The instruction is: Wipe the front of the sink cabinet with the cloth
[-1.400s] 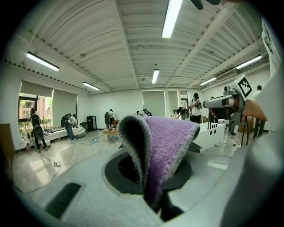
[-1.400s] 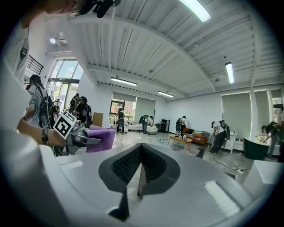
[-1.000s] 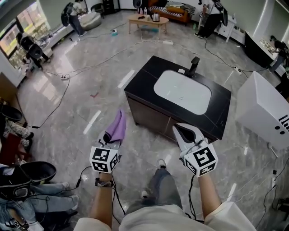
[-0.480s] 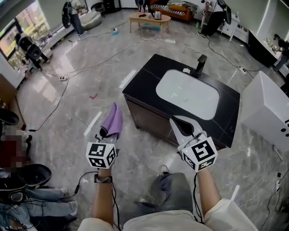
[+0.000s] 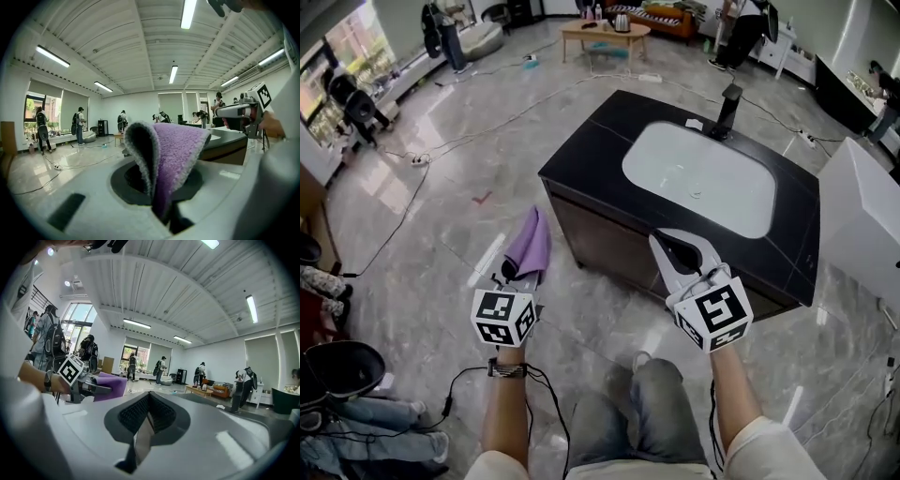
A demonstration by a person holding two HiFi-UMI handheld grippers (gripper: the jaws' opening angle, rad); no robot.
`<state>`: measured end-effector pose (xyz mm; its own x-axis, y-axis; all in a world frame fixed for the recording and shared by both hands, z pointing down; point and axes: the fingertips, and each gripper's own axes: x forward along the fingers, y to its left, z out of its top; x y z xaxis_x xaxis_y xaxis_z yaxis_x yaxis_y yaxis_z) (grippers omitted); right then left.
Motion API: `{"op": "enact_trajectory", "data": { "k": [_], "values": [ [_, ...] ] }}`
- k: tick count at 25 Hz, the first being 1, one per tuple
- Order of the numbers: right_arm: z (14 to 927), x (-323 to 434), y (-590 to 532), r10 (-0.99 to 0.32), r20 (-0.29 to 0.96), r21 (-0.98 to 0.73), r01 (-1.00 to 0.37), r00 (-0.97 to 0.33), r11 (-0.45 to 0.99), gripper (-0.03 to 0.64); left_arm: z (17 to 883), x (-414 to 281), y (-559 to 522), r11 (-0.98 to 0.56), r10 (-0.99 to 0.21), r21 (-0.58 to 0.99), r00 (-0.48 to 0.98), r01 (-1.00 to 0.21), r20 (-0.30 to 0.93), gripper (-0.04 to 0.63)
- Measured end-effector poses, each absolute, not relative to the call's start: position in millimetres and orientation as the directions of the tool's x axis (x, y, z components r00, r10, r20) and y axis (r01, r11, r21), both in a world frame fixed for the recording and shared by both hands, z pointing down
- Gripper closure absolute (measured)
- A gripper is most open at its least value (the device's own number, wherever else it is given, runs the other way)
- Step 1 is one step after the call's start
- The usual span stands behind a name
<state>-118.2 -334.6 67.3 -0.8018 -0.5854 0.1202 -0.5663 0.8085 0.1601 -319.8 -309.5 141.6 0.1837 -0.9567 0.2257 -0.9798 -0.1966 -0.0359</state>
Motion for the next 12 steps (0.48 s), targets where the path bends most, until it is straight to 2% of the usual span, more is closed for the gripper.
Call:
{"op": "enact_trajectory", "data": {
  "k": [7, 12],
  "values": [
    [200.9, -133.1, -344.3, -0.574, 0.083, 0.135, -0.562, -0.814, 0.816, 0.612, 270.2, -357.5, -337.2, -0.163, -0.974, -0.063, 0.151, -0.985, 0.167, 0.543],
    [257.5, -142.1, -347.8, -0.534, 0.020, 0.139, -0.526, -0.845, 0.839, 0.612, 335.3, -374.7, -361.9, -0.150, -0.983, -0.057, 0.143, -0.987, 0.117, 0.545]
  ]
}}
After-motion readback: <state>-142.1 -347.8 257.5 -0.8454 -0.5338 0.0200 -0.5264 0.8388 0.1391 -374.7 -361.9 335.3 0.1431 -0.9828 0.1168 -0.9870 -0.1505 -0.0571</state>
